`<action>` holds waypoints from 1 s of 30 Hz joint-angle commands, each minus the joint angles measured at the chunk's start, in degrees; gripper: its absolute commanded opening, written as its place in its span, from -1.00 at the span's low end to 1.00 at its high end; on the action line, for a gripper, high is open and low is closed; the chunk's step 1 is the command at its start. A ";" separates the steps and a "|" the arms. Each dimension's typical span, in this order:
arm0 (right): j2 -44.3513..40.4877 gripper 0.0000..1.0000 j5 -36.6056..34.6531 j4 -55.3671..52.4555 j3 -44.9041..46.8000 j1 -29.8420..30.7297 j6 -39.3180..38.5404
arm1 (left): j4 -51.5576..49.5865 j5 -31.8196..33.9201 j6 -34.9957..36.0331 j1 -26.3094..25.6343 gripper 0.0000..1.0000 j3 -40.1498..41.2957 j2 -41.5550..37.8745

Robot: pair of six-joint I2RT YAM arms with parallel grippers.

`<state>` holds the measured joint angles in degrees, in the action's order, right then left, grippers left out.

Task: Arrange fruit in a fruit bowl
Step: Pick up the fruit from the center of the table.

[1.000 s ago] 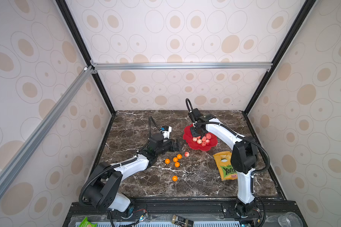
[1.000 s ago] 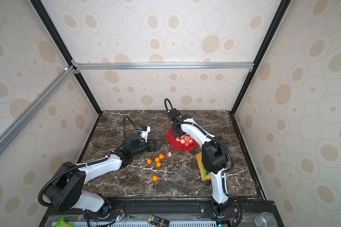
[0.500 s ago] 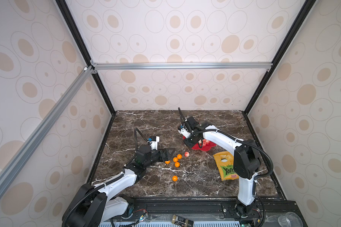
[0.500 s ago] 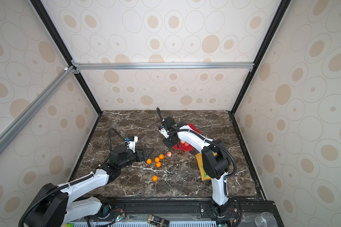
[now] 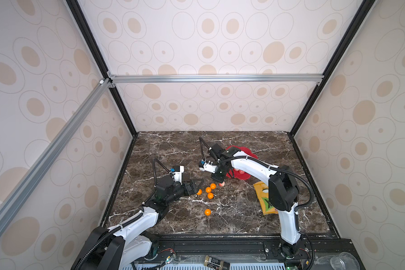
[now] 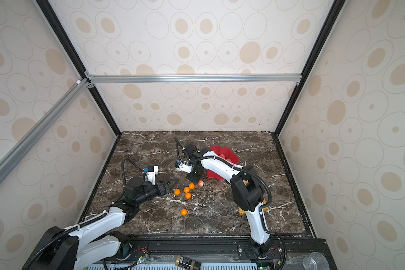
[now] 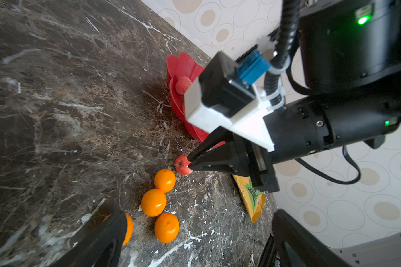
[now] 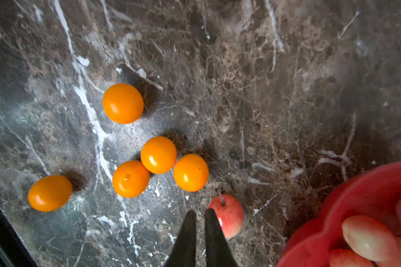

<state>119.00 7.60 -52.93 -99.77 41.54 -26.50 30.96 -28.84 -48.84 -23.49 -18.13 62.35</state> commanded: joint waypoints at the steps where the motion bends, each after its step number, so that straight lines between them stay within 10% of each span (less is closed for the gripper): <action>1: 1.77 -0.71 -2.52 -4.28 -1.96 0.67 -3.32 | 2.26 -1.48 -0.90 0.89 0.97 -0.22 -0.82; 30: 6.11 -0.44 -7.59 -4.04 -2.93 2.02 -4.28 | 2.96 -2.27 -0.82 2.27 0.97 0.02 0.23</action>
<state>124.20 0.67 -55.18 -101.97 43.18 -29.26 31.83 -30.37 -48.93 -21.82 -18.11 62.37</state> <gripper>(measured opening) 0.279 0.986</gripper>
